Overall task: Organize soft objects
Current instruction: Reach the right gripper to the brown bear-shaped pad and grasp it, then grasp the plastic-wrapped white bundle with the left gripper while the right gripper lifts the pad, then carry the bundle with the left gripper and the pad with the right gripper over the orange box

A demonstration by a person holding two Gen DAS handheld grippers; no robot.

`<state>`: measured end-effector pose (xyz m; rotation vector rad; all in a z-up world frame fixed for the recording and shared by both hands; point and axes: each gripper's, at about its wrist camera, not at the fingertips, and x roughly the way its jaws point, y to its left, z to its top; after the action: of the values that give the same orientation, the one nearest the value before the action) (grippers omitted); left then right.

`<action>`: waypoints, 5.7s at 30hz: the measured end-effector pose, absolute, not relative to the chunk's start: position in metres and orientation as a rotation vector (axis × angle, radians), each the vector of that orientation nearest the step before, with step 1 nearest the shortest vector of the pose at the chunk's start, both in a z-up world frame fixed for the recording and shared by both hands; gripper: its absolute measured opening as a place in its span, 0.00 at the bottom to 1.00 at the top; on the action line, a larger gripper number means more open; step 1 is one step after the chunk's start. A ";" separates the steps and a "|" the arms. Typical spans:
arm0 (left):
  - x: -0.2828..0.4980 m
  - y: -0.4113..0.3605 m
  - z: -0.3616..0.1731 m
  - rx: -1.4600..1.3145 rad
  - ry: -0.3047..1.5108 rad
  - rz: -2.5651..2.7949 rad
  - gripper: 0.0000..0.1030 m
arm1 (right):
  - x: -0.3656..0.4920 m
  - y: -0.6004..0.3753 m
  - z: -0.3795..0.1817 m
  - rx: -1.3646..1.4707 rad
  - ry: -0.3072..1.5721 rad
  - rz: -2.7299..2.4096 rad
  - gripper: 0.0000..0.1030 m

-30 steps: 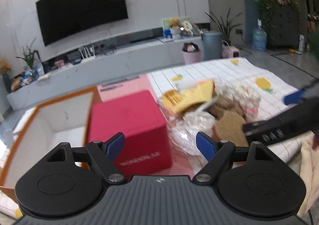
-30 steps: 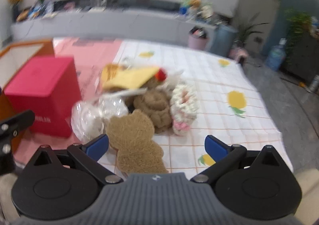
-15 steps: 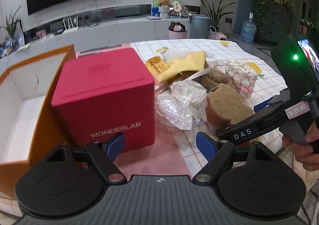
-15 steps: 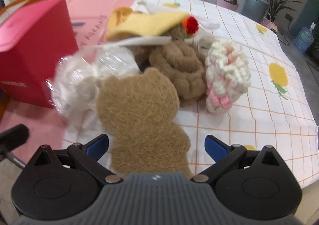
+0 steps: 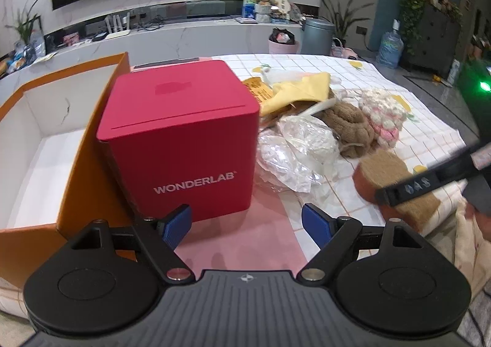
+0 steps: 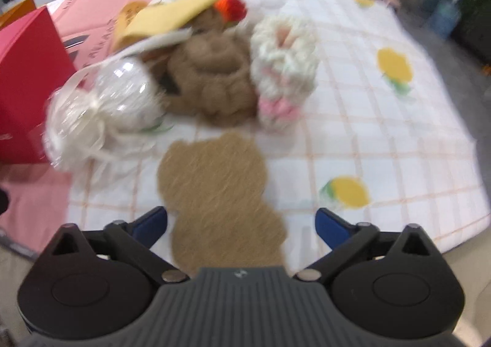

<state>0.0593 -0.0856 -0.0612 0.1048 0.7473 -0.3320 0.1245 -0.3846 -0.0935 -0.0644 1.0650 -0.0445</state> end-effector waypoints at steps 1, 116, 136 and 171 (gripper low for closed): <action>0.058 -0.087 -0.061 0.124 0.740 -0.339 0.92 | 0.127 -0.382 -0.094 -0.076 1.065 -0.032 0.97; 0.107 0.059 0.068 0.042 0.479 -0.095 0.63 | 0.053 -0.126 0.119 0.199 0.386 0.379 0.68; 0.127 0.052 -0.018 0.391 0.635 0.060 0.64 | 0.125 -0.111 -0.005 0.362 0.595 0.436 0.68; 0.108 0.125 0.014 0.009 0.559 0.054 0.93 | 0.117 -0.108 -0.008 0.292 0.652 0.425 0.68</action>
<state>0.1076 0.1251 0.0142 0.0089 0.5590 0.0543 0.1173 -0.1076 -0.0083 0.2918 0.6524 0.4253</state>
